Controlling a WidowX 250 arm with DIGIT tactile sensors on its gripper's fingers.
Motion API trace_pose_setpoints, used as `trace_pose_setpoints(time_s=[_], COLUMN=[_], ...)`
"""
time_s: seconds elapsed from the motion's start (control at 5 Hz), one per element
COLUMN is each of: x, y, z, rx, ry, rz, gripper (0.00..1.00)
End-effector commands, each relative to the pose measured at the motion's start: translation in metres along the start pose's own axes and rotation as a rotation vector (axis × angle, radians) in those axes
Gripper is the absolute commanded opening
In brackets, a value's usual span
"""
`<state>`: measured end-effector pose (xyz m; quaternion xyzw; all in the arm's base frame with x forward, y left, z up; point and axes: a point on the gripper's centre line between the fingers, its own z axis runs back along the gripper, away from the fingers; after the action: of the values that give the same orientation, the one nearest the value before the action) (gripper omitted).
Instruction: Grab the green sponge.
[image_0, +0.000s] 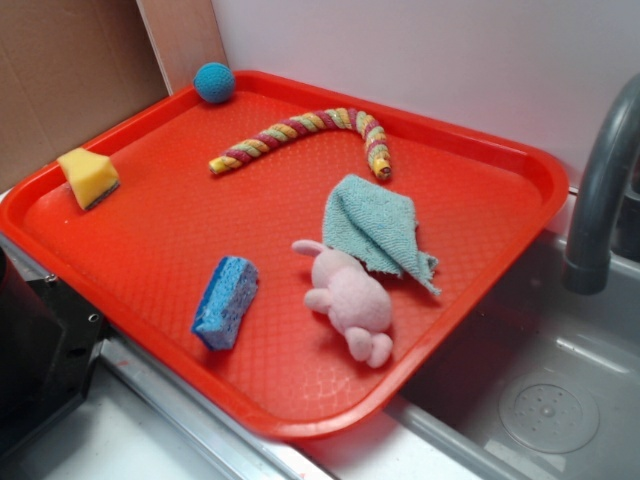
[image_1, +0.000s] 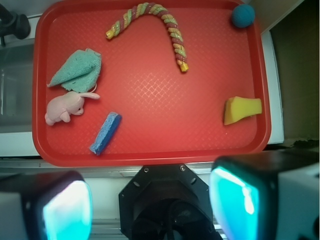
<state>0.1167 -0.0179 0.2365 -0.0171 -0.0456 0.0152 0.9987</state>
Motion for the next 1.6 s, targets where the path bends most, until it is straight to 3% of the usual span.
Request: trace_pose_setpoints(time_s=[0.0, 0.2, 0.4, 0.6, 0.8, 1.0, 1.4], x=[0.0, 0.018, 0.033, 0.054, 0.055, 0.042, 0.009], y=[0.0, 0.051, 0.109, 0.14, 0.156, 0.17, 0.182], z=[0.0, -0.05, -0.087, -0.116, -0.138, -0.153, -0.184], rx=[0.0, -0.009, 0.073, 0.084, 0.13, 0.158, 0.242], ry=[0.0, 0.066, -0.018, -0.16, -0.217, -0.173, -0.038], rz=[0.0, 0.241, 0.485, 0.732, 0.976, 1.205, 1.254], gripper=[1.0, 1.0, 1.0, 1.0, 1.0, 1.0, 1.0])
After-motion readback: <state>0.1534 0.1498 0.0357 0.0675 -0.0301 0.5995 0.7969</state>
